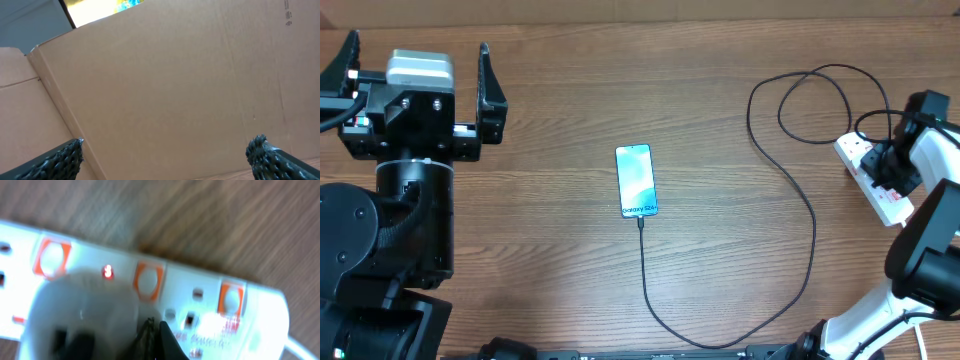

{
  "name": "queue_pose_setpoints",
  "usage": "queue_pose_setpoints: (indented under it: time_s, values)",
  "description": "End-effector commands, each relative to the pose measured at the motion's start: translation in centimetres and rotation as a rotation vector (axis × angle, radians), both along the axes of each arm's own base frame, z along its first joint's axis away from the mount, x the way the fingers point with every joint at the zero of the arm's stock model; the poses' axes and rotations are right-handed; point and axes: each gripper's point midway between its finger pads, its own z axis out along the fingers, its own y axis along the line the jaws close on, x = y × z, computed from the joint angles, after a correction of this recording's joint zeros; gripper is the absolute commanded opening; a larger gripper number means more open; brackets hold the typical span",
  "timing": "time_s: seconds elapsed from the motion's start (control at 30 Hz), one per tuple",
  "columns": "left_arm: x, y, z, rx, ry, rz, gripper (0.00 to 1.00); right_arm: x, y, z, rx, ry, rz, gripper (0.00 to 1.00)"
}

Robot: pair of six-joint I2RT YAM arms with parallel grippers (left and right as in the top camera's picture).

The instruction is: Plug charger to phone and switch on socket

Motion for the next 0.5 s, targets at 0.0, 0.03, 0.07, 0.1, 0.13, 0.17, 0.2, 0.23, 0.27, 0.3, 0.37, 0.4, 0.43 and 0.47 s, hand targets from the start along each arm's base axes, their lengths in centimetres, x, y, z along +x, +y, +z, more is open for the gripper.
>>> queue_pose_setpoints:
  time_s: [0.0,0.03,0.07,0.1,0.13,0.17,0.2,0.23,0.27,0.3,0.37,0.4,0.43,0.47]
  values:
    - [-0.3,0.4,0.1,0.012,-0.005,0.015,0.99,-0.5,1.2,0.1,-0.009,0.035,-0.064,0.04]
    - [-1.0,0.6,0.5,0.007,-0.021,0.016,1.00,-1.1,1.3,0.3,-0.010,0.049,-0.082,0.04]
    - [-1.8,0.8,0.8,0.003,-0.035,0.016,1.00,-1.3,1.4,0.6,-0.008,0.052,-0.090,0.04]
    - [-2.3,1.0,0.9,0.000,-0.044,0.016,0.99,-1.5,1.4,0.9,-0.007,0.052,-0.093,0.04]
    - [-3.6,1.4,1.0,-0.006,-0.064,0.016,0.99,-1.8,1.6,1.5,-0.007,0.048,-0.107,0.04]
    - [-4.4,1.6,0.8,-0.009,-0.073,0.016,1.00,-1.8,1.8,2.0,-0.005,0.042,-0.106,0.04]
    - [-5.2,1.8,0.4,-0.011,-0.081,0.016,1.00,-1.7,2.3,2.7,0.005,0.024,-0.100,0.04]
    - [-5.9,2.0,0.0,-0.014,-0.089,0.017,1.00,-1.5,2.9,3.4,0.020,0.003,-0.090,0.04]
    - [-6.4,2.2,-0.5,-0.016,-0.097,0.016,1.00,-1.2,3.5,3.9,0.037,-0.016,-0.080,0.04]
    - [-6.8,2.3,-1.0,-0.020,-0.109,0.017,1.00,-0.9,4.4,4.7,0.058,-0.042,-0.063,0.04]
    - [-7.4,2.6,-1.9,-0.027,-0.129,0.022,1.00,-0.5,5.9,6.1,0.085,-0.082,-0.029,0.04]
    - [-7.7,2.9,-2.5,-0.034,-0.142,0.034,1.00,-0.3,7.1,7.2,0.095,-0.108,0.002,0.04]
    - [-8.0,3.1,-3.1,-0.040,-0.154,0.044,1.00,-0.1,7.8,7.8,0.091,-0.122,0.020,0.04]
    - [-8.3,3.5,-3.7,-0.049,-0.168,0.062,1.00,0.0,8.6,8.7,0.086,-0.139,0.051,0.04]
